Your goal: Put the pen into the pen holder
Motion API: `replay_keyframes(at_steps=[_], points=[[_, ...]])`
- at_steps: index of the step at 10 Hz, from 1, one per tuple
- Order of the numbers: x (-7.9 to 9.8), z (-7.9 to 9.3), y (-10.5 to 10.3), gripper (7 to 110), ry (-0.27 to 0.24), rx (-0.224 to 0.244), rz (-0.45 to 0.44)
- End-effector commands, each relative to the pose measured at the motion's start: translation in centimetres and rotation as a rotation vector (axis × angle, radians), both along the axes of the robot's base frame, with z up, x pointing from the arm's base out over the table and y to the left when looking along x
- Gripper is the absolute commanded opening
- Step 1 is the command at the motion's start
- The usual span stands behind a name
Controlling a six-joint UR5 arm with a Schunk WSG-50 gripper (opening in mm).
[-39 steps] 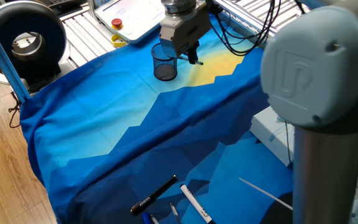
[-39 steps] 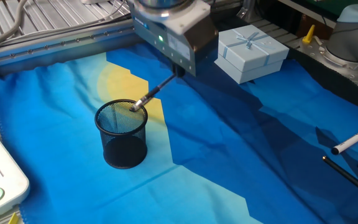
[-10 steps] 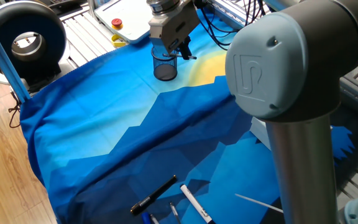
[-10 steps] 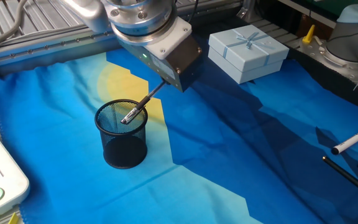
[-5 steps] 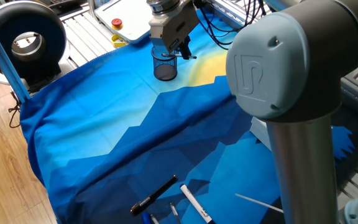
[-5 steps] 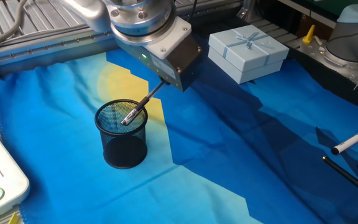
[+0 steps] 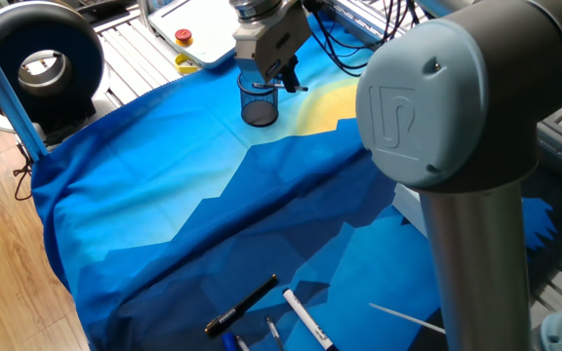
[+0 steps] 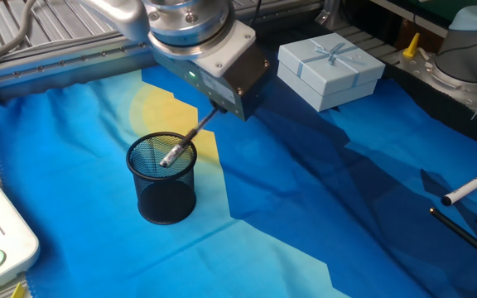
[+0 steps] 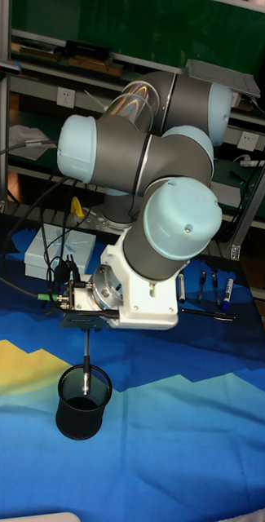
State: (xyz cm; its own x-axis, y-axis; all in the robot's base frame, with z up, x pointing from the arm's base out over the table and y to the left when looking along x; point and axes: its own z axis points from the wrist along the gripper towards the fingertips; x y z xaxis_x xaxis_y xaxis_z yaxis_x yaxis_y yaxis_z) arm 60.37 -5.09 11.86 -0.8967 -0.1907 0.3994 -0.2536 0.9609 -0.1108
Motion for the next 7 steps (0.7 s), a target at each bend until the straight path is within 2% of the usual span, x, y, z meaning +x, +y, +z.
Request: replay_keyframes(at_steps=[1, 3, 4, 7], points=[[0.05, 0.23, 0.39, 22, -0.004, 0.019, 0.002], [0.09, 0.31, 0.67, 22, -0.007, 0.032, 0.005], [0.09, 0.3, 0.64, 44, -0.007, 0.031, 0.005], [0.59, 0.22, 1.0, 44, -0.032, 0.045, 0.008]])
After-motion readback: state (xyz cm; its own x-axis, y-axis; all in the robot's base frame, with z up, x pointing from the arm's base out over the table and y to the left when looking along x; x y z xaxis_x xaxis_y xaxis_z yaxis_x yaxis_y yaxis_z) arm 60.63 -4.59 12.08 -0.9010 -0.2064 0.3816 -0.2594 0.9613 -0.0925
